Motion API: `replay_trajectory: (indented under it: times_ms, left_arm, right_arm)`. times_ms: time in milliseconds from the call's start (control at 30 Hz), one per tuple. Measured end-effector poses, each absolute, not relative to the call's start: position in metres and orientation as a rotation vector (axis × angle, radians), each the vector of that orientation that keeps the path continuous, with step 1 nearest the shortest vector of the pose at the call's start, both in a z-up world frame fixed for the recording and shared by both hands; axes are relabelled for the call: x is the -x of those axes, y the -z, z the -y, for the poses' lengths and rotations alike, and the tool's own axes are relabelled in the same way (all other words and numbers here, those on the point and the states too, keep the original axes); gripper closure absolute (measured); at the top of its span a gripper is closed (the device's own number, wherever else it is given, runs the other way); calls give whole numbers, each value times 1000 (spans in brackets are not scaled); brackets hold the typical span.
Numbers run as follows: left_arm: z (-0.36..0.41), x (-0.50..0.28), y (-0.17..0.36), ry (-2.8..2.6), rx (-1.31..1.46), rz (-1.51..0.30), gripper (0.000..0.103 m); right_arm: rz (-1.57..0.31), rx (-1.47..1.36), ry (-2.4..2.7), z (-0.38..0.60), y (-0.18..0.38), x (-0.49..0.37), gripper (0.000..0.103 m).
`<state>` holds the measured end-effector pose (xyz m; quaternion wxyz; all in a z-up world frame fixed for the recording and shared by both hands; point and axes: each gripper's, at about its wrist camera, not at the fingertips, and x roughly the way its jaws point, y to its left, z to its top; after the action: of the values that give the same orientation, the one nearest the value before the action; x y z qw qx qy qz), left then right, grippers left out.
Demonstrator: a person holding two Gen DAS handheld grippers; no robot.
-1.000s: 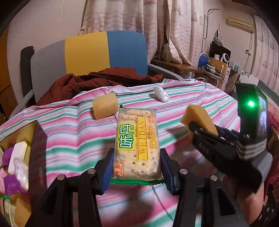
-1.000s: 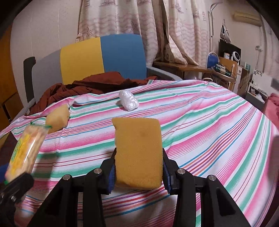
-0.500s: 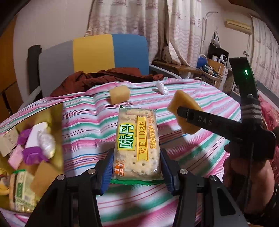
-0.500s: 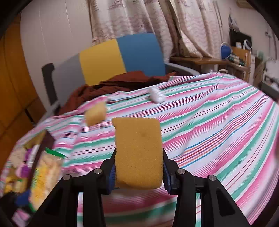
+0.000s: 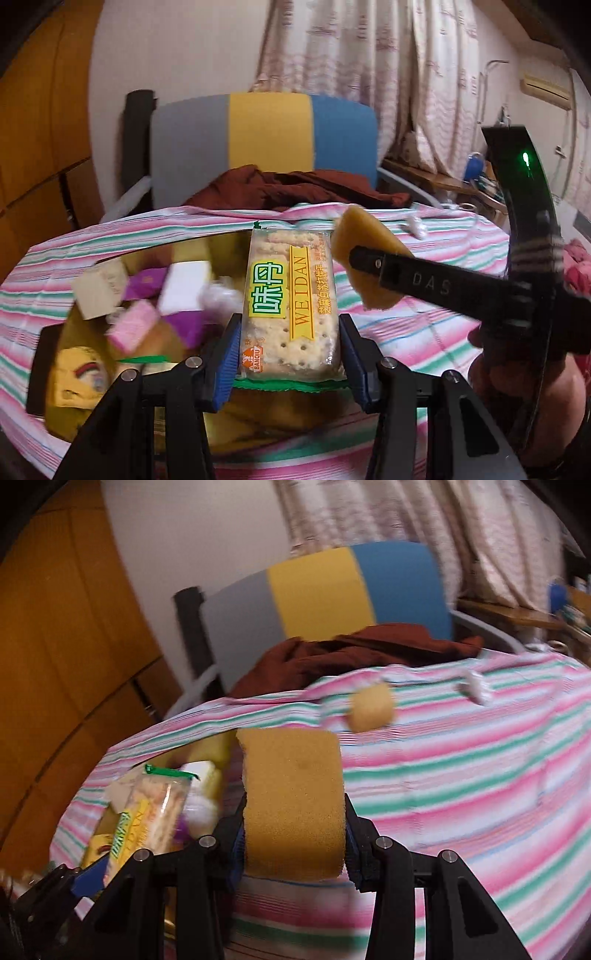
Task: Organize objects
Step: 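Carry the cracker pack and yellow sponge into the gold tray and release both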
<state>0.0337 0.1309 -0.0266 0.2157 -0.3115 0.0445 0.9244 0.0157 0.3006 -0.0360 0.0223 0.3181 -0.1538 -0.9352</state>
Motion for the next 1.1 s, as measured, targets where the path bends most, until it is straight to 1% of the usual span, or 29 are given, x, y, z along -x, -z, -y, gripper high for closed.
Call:
replay_trajectory:
  times_ms: [233,333,367,400,433,500,533,567,633,767,833,967,1100]
  left_arm:
    - [-81,6,33,-2634,976,-40,53]
    - [-65,21,37,-2654,1020,-18,53]
    - [-61,27,38,-2660,1038,-18,53]
    - [-58,31,39,-2661,1049,-15,53]
    - [-56,35,40,-2663,1055,-10,53]
    - [-50,44,41,-2663,1065,1,53]
    - [-49,48,42,-2662,1076,6,53]
    - [-48,52,43,-2658,1082,14,53]
    - [-49,61,45,-2645,1095,27,53]
    - [-56,82,49,-2589,1157,77,52]
    - [-53,87,49,-2607,1197,128,50]
    - [-40,80,44,-2650,1187,254,49]
    - [-38,67,42,-2693,1162,242,49]
  right_arm:
    - [393,-1031,2779,-246,26,51,60]
    - [342,-1073,2761,-230,30,84,57]
    - [326,-1110,2746,-226,35,98,46]
    - [315,-1145,2738,-223,40,107,39]
    - [315,-1174,2738,-222,45,114,35]
    - [352,-1178,2745,-228,45,112,35]
    - [391,-1146,2761,-232,43,104,31]
    - [407,-1125,2777,-234,40,97,23]
    - [430,-1069,2814,-240,36,80,17]
    - [432,-1015,2836,-249,33,54,17]
    - [444,-995,2849,-257,33,44,17]
    - [514,-993,2868,-275,36,29,17]
    - [582,-1017,2871,-292,41,20,17]
